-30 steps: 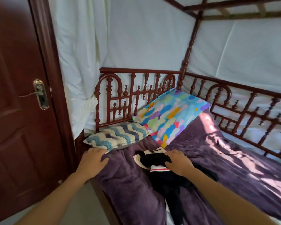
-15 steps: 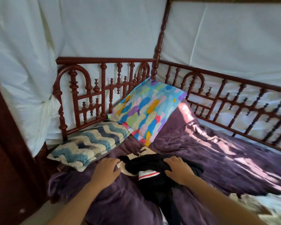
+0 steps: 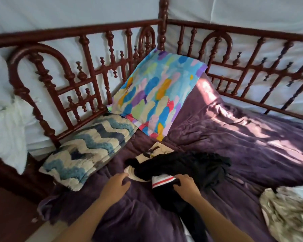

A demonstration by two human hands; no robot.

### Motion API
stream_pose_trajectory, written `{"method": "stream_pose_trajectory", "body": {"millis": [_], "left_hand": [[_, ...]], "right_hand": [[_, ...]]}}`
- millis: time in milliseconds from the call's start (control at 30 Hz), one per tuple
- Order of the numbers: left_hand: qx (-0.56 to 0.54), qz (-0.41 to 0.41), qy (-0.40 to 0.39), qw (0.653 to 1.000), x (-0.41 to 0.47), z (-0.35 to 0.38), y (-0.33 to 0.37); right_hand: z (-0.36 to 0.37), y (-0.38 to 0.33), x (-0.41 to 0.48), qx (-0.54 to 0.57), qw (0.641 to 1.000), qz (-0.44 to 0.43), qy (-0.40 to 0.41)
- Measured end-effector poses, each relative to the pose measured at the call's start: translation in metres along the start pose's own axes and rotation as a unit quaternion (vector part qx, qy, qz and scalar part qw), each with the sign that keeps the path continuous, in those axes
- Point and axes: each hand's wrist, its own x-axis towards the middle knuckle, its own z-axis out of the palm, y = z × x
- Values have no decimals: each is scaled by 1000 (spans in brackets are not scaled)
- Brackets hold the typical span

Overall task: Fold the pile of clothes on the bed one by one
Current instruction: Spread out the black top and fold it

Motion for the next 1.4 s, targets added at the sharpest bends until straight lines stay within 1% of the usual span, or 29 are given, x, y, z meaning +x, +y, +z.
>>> {"method": "stream_pose_trajectory", "body": {"millis": [100,200,333,500,600,667,767,833,900,933,967,1000,1100,1167,1233,1267,1300,1333,1400], "left_hand": [[-9,-12,-60,998,15,25,-7],[-14,6,-105,994,42,31,-6],[-1,50,-120,991,96,34,-1],[52,114,-146,981,155,53,14],[93,139,-140,976,174,63,25],[108,156,-132,973,185,70,32],[118,157,-178,964,196,82,43],[113,147,-198,963,198,87,51],[98,146,-200,964,198,90,55],[82,145,-206,964,196,91,55],[69,148,-214,963,192,92,54],[62,157,-220,961,189,93,52],[53,191,-243,949,169,92,39],[42,194,-260,945,151,92,28],[22,193,-268,944,134,91,20],[16,193,-276,942,125,90,18],[16,194,-284,939,117,87,17],[21,200,-290,936,110,85,16],[36,219,-292,930,98,82,15]], "right_hand": [[-2,11,8,10,999,50,8],[-10,13,21,17,995,90,26],[-5,4,38,23,990,138,19],[19,-3,58,22,983,182,2],[25,5,69,4,982,191,-1],[27,6,78,-27,980,197,-1],[24,7,101,-87,979,168,73],[20,7,116,-136,978,141,70],[19,8,127,-154,984,82,46],[21,11,131,-155,986,57,16],[23,11,133,-146,988,53,-20],[25,10,134,-145,987,51,-34],[33,2,129,-152,987,46,-11],[38,-6,119,-173,983,52,-33],[47,-17,101,-183,981,61,4],[49,-21,91,-182,980,72,42],[52,-24,81,-168,980,95,57],[57,-26,70,-141,982,114,47],[69,-26,47,-144,979,131,56]]}}
